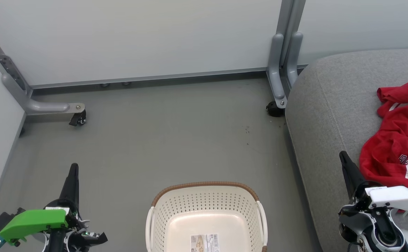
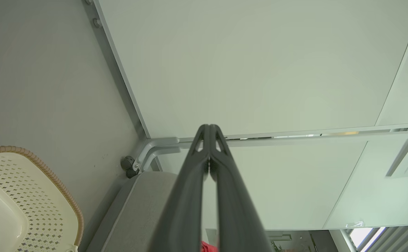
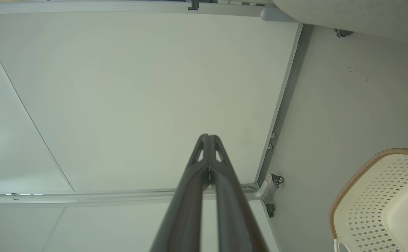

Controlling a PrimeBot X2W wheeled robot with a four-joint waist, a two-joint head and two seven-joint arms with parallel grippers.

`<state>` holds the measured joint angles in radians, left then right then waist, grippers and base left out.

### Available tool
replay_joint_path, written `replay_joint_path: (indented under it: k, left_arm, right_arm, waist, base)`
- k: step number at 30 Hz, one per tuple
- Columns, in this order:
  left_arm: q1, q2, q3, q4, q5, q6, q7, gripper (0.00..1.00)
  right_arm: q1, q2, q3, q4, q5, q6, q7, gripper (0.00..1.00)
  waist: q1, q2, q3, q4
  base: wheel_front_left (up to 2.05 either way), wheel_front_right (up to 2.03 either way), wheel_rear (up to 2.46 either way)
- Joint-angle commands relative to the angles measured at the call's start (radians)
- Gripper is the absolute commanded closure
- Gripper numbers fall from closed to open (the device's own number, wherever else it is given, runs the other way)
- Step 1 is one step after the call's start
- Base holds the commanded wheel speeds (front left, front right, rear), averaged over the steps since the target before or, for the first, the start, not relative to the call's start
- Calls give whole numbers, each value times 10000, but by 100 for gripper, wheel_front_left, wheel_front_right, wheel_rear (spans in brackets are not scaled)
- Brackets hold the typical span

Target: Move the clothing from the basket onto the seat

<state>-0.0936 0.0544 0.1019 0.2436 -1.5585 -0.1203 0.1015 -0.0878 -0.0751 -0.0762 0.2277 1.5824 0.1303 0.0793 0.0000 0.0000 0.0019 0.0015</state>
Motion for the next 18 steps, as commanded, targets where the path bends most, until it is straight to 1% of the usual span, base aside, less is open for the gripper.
replay_joint_path:
  k: [1,8,18]
  left_arm:
    - [-200,-6,93,9,-206,-73,52,100]
    - [-240,-54,172,30,-577,-149,178,100]
    - [-208,-43,160,23,-556,-148,169,100]
  right_arm:
    - [-180,-5,-27,72,217,7,69,100]
    - [-243,11,-55,198,625,7,85,100]
    - [-225,43,-95,192,548,7,130,100]
  waist:
    - [0,0,2,-3]
    - [0,0,12,-15]
    - [0,0,12,-15]
  base:
    - [0,0,0]
    - [0,0,0]
    - [0,0,0]
